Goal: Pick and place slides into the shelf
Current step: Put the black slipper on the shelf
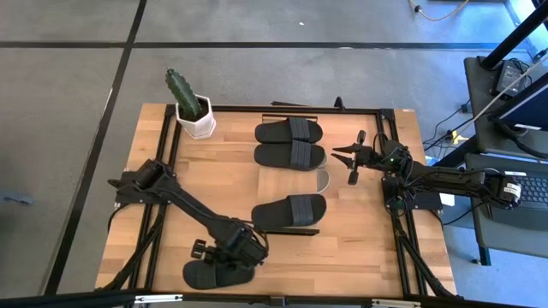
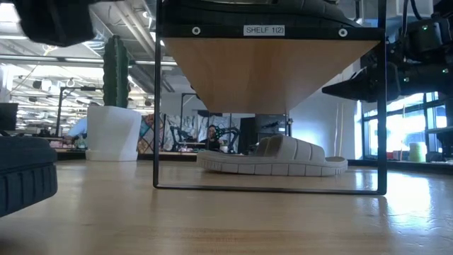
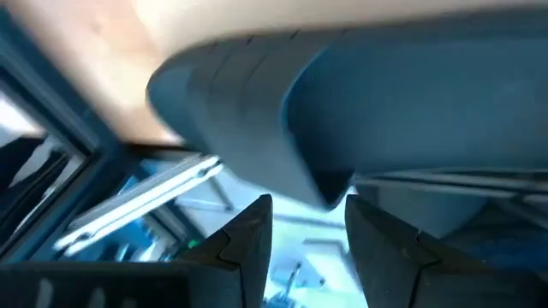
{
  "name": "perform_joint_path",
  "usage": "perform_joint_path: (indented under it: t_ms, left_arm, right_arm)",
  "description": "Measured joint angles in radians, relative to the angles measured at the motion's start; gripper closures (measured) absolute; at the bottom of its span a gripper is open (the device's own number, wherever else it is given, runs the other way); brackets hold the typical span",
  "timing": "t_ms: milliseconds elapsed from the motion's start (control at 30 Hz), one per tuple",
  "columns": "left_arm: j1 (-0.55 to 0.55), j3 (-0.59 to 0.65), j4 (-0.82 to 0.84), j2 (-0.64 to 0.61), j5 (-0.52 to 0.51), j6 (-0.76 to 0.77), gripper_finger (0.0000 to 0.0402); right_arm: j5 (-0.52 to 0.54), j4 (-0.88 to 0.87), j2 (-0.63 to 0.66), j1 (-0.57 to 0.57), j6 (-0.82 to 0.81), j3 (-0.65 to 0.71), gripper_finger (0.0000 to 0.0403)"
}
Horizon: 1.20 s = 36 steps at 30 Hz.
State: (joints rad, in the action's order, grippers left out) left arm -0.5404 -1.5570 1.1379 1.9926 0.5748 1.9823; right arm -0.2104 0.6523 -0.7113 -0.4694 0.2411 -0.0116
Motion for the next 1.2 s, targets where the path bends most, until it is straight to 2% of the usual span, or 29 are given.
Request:
perform_joint_path:
  t_ms: [133, 200, 300, 400, 800, 1067, 1200]
  left_arm:
    - [-0.011, 0.0, 0.046, 0.019, 0.081, 0.001, 0.0262]
    - [-0.018, 0.0, 0.065, 0.019, 0.072, 0.009, 0.0262]
    - [-0.021, 0.0, 0.058, 0.024, 0.001, 0.048, 0.0262]
    - [-0.017, 0.0, 0.055, 0.024, -0.014, 0.04, 0.0262]
    - [-0.017, 0.0, 0.013, 0.059, -0.002, 0.049, 0.0262]
    - [-0.016, 0.0, 0.035, 0.109, 0.097, -0.053, 0.0262]
    - [-0.017, 0.0, 0.022, 0.113, 0.072, -0.055, 0.0262]
  right_arm:
    - [0.0, 0.0, 0.0, 0.0, 0.0, 0.0, 0.0323]
    - [0.0, 0.0, 0.0, 0.0, 0.0, 0.0, 0.0323]
    - [0.0, 0.0, 0.0, 0.0, 0.0, 0.0, 0.0323]
    - [0.0, 0.0, 0.0, 0.0, -0.001, 0.0, 0.0323]
    - [0.0, -0.001, 0.0, 0.0, -0.001, 0.0, 0.0323]
    - [0.0, -0.001, 0.0, 0.0, -0.003, 0.0, 0.0323]
    - [0.0, -0.001, 0.0, 0.0, -0.004, 0.0, 0.0323]
